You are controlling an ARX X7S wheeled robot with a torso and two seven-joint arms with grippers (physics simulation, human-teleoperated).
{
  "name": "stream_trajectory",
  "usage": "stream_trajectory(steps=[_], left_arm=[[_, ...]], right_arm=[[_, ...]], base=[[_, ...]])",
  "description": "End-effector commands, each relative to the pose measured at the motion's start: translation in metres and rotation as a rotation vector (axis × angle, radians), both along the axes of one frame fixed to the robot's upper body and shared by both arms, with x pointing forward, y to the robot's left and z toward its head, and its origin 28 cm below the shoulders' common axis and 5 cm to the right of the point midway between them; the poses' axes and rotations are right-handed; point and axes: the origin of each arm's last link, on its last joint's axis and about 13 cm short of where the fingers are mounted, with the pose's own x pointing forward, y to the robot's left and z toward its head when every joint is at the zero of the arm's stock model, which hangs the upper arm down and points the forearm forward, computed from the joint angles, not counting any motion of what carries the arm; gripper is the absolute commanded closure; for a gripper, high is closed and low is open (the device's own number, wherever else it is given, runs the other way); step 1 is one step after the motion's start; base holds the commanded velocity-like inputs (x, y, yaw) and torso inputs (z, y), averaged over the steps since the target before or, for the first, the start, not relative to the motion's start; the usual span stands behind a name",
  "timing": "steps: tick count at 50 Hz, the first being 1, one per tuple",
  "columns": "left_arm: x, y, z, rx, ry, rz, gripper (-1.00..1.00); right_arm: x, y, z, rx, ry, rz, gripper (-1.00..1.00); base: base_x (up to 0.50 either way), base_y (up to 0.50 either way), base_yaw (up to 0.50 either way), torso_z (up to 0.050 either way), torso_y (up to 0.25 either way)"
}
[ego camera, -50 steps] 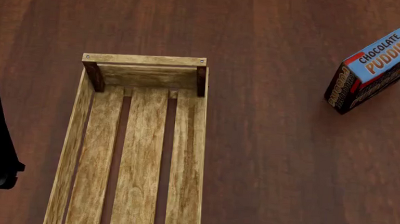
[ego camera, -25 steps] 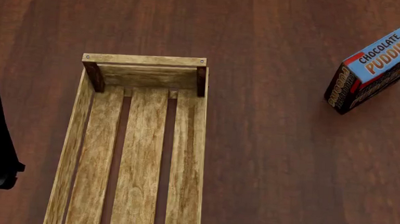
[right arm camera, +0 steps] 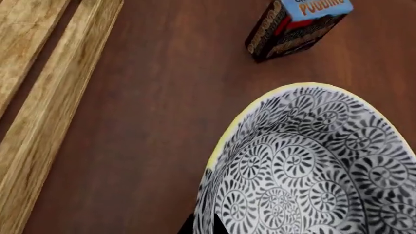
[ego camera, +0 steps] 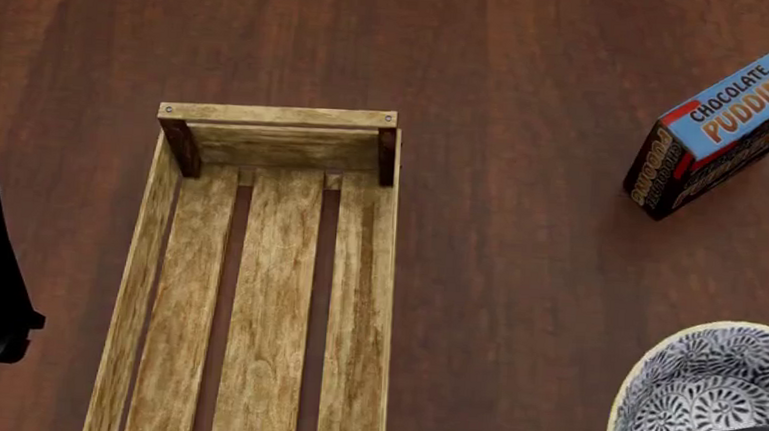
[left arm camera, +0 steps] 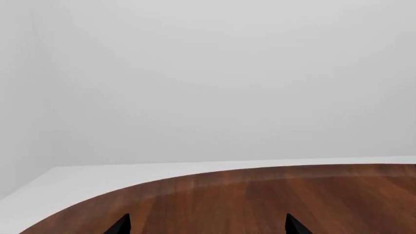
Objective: Stack the left bowl on the right bowl and place them in the tray.
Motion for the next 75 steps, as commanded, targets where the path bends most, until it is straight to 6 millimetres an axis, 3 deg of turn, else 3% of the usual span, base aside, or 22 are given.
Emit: stream_trajectory(steps=[1,14,30,75], left_arm=[[-0.001,0.000,0.001,0.000,-0.002,0.001,-1.00],[0.000,0.002,0.001,-0.002,0.001,0.005,-1.00],[0.001,0.002,0.001,-0.013,0.006,0.002,-1.00],[0.004,0.002,0.000,-0.023,0.017,0.006,-1.00]], right_arm=[[0.006,-0.005,0.032,-0.114,-0.097,-0.008,1.00],[0.032,-0.021,0.083,-0.198,-0.133,-0.097,1.00],[0.036,-0.047,0.110,-0.166,-0.155,-0.196,1.00],[0.046,-0.097,0.109,-0.130,-0.120,-0.397,1.00]], base=[[0.00,0.00,0.00,0.000,0.000],[0.00,0.00,0.00,0.000,0.000],[0.00,0.00,0.00,0.000,0.000],[0.00,0.00,0.00,0.000,0.000]])
